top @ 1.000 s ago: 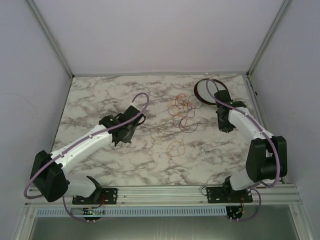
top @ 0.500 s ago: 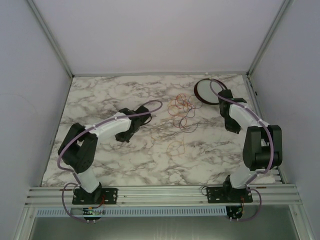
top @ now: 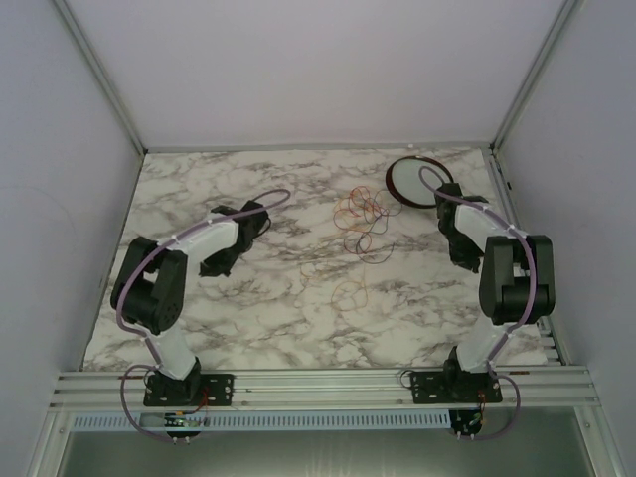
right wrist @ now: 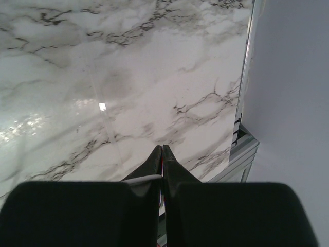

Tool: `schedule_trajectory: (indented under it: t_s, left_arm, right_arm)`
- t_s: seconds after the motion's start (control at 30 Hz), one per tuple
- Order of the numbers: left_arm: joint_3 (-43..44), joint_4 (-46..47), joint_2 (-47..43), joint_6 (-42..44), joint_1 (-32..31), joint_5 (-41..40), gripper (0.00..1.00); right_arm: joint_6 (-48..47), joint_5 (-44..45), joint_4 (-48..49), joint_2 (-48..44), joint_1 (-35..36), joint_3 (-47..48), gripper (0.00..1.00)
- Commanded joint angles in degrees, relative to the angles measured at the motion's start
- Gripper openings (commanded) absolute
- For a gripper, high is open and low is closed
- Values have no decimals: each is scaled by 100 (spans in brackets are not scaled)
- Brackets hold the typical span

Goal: Zip-tie the wires
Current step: Straighten the cable at the center of the board.

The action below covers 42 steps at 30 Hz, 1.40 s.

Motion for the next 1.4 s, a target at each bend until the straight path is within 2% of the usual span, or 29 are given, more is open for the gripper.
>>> schedule_trajectory:
  t_s: [0.0, 0.13, 0.37, 0.63, 0.8, 0.9, 1.0, 1.1, 1.23, 1.37]
  left_arm:
    - [-108, -133, -172, 81, 433, -160, 0]
    - [-189, -9, -95, 100, 731, -62, 0]
    - [-212, 150, -153, 138, 752, 323, 0]
    - [-169, 137, -261, 346, 433, 991, 0]
    - [-172, 127, 27, 277, 304, 744, 5]
    - [-168, 172, 110, 276, 304, 673, 9]
    - [-119, 262, 135, 304, 304, 750, 19]
    - [-79, 288, 217, 296, 302, 710, 29]
    - [-70, 352, 282, 304, 304, 656, 40]
    - [-4, 347, 249, 297, 313, 542, 62]
  right_arm:
    - [55, 143, -76, 5, -229, 200, 0]
    - [29, 85, -68, 64, -365, 200, 0]
    - [-66, -225, -10, 107, -345, 177, 0]
    - [-115, -508, -73, 613, -195, 245, 0]
    - [-76, -497, -114, 899, 3, 277, 2]
    - [-99, -685, -115, 892, 39, 341, 11]
    - [-141, -940, -156, 791, 91, 512, 19]
    - [-191, -1047, -304, 666, 173, 671, 33]
    - [-269, -1282, -381, 507, 202, 769, 41]
    - [-342, -1491, -396, 266, 200, 827, 51]
